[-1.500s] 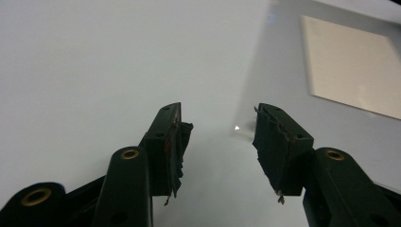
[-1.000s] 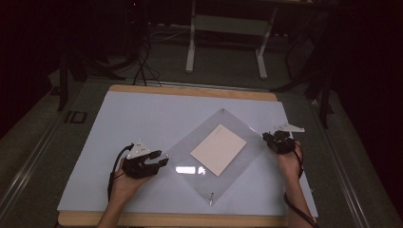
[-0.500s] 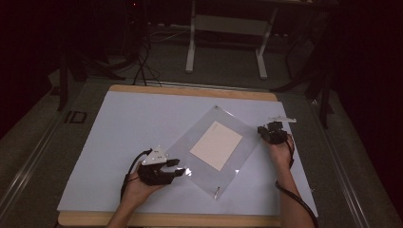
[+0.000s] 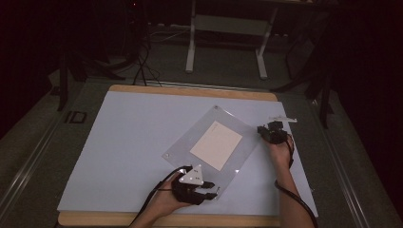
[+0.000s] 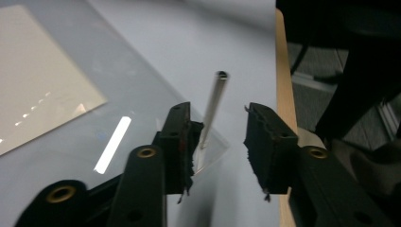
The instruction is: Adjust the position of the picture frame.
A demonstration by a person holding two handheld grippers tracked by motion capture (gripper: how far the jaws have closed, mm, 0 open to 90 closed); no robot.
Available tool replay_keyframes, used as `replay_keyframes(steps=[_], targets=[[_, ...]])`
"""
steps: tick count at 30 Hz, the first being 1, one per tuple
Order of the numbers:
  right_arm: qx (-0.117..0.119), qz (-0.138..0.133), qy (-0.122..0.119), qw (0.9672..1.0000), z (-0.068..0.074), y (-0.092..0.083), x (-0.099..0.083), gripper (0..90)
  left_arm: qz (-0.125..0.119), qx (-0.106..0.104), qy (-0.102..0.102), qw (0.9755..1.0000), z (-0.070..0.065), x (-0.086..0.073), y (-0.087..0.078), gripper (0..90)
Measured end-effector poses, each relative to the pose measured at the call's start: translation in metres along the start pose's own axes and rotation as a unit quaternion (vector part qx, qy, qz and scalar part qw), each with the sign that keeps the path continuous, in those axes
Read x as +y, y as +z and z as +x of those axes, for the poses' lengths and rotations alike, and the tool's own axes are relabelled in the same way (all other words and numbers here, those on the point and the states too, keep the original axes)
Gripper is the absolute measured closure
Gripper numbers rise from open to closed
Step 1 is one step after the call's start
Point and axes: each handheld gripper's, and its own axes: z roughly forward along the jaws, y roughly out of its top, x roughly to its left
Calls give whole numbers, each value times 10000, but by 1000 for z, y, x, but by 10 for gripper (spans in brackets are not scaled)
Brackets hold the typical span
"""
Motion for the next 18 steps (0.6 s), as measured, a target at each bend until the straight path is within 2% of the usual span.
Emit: replay_keyframes(steps=[3,7,9,10,12,14,16,18], targets=[[1,-8,45,10000,0,1,1,845,29,90,175,9998,-2,4,10,668],[-2,-8,83,10000,0,2,2,843,26,110,227,9997,1,6,17,733],[-1,-14,119,9999,0,2,2,843,52,165,260,9995,3,5,20,798],[1,-14,127,9999,0,3,2,842,47,177,299,9994,4,5,20,838],[9,2,165,9999,0,3,3,842,52,216,456,9987,4,5,20,849],[-6,16,195,9998,0,4,4,842,162,460,737,9961,-2,7,21,857],[-9,22,277,9996,0,5,5,840,376,762,1100,9903,-9,12,22,843],[-8,30,375,9993,0,7,7,839,441,811,1164,9889,-11,16,22,835]])
